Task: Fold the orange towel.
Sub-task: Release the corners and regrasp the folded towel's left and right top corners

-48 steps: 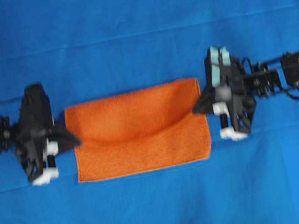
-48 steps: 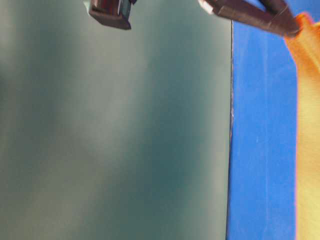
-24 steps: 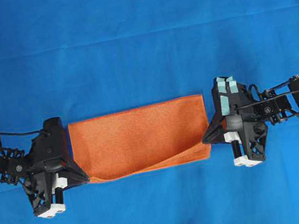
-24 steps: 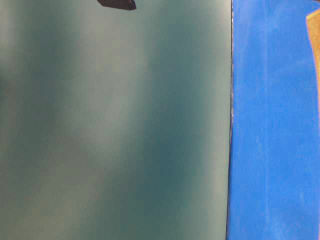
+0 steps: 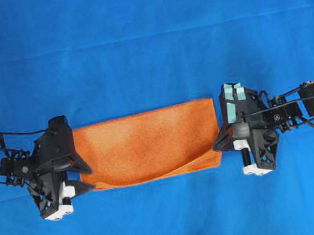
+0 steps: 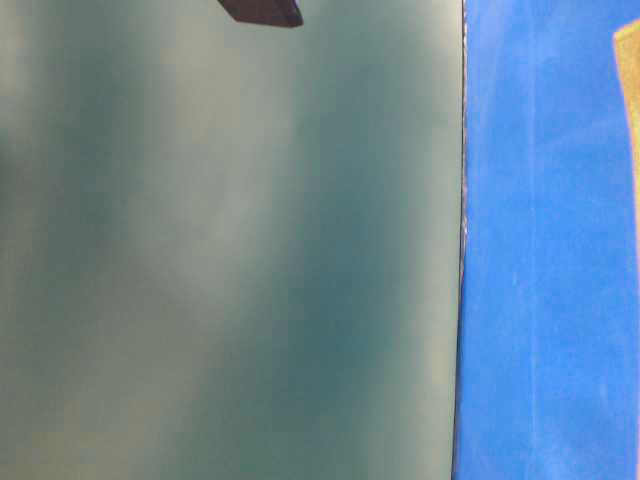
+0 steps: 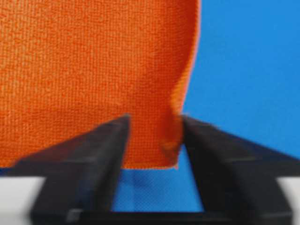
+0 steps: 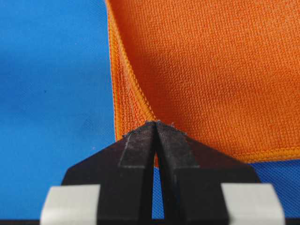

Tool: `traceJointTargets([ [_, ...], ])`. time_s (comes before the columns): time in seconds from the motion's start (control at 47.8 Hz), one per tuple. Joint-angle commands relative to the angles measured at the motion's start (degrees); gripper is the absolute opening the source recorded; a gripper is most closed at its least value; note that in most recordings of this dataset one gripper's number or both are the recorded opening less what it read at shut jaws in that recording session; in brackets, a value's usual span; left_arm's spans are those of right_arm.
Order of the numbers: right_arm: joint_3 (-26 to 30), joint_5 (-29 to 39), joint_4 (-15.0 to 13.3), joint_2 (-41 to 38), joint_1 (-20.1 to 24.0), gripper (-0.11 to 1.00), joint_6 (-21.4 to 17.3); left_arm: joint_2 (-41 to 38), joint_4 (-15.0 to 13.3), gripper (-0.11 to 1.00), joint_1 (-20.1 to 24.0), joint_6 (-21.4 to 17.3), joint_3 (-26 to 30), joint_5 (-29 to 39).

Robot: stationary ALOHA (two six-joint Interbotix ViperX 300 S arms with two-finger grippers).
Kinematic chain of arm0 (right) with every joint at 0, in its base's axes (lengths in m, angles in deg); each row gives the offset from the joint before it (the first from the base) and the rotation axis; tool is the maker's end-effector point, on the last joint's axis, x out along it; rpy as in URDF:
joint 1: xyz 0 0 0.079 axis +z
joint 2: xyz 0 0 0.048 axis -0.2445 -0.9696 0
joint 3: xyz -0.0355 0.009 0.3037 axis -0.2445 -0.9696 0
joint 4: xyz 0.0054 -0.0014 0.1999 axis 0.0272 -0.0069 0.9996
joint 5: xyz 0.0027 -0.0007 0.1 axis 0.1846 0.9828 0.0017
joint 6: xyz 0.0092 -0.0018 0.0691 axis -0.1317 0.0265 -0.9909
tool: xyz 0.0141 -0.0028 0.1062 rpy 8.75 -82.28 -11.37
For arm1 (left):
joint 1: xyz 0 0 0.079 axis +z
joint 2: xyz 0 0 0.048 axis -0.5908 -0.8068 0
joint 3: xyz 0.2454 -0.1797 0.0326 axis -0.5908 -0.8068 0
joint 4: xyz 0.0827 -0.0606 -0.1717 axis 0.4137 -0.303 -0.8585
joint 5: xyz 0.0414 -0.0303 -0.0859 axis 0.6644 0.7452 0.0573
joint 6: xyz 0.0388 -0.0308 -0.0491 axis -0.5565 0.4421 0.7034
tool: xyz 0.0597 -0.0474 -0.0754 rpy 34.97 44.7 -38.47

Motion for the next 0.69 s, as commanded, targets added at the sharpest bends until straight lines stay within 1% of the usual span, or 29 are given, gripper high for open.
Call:
traceJointTargets([
  [0.0,1.4,-0.2,0.4,0.5,0.1,0.09,-0.1,0.9,0.0,0.55,0.2,-0.2,1.0,-0.3],
  [0.042,1.6,-0.1,0.4,0.6,0.1,0.23,-0.1,1.5,0.0,0.64,0.2,-0.4,1.0,-0.1],
  [0.105,1.8,0.1,0.2,1.0,0.0,0.42,0.4,2.7,0.1,0.74,0.3,-1.0,0.9,0.5],
  [0.146,1.8,0.3,-0.1,1.6,-0.1,0.54,0.9,3.7,0.1,0.75,0.5,-1.4,0.8,1.2],
  [0.188,1.9,0.5,-0.4,2.3,-0.4,0.63,1.1,5.0,0.1,0.74,0.8,-1.9,0.6,2.2],
  [0.209,2.0,0.8,-0.7,2.6,-0.4,0.66,1.1,5.6,0.1,0.74,1.0,-2.2,0.5,2.6],
  [0.251,2.0,1.4,-1.7,4.0,-1.0,0.65,1.2,7.1,0.1,0.74,1.5,-2.9,0.3,3.7],
  [0.314,1.9,2.1,-2.8,5.4,-1.9,0.6,1.3,9.8,0.2,0.74,2.8,-4.5,-0.1,4.9],
  [0.377,1.6,2.6,-3.6,6.5,-3.4,0.61,1.4,11.5,0.2,0.74,4.4,-6.1,-0.7,5.0],
  [0.502,1.1,3.4,-4.0,7.0,-7.3,0.61,1.4,12.7,0.1,0.74,7.3,-8.0,-1.8,5.0],
  [0.669,1.3,5.0,-4.0,6.8,-9.4,0.61,1.4,11.8,0.1,0.74,9.0,-8.9,-1.2,5.1],
])
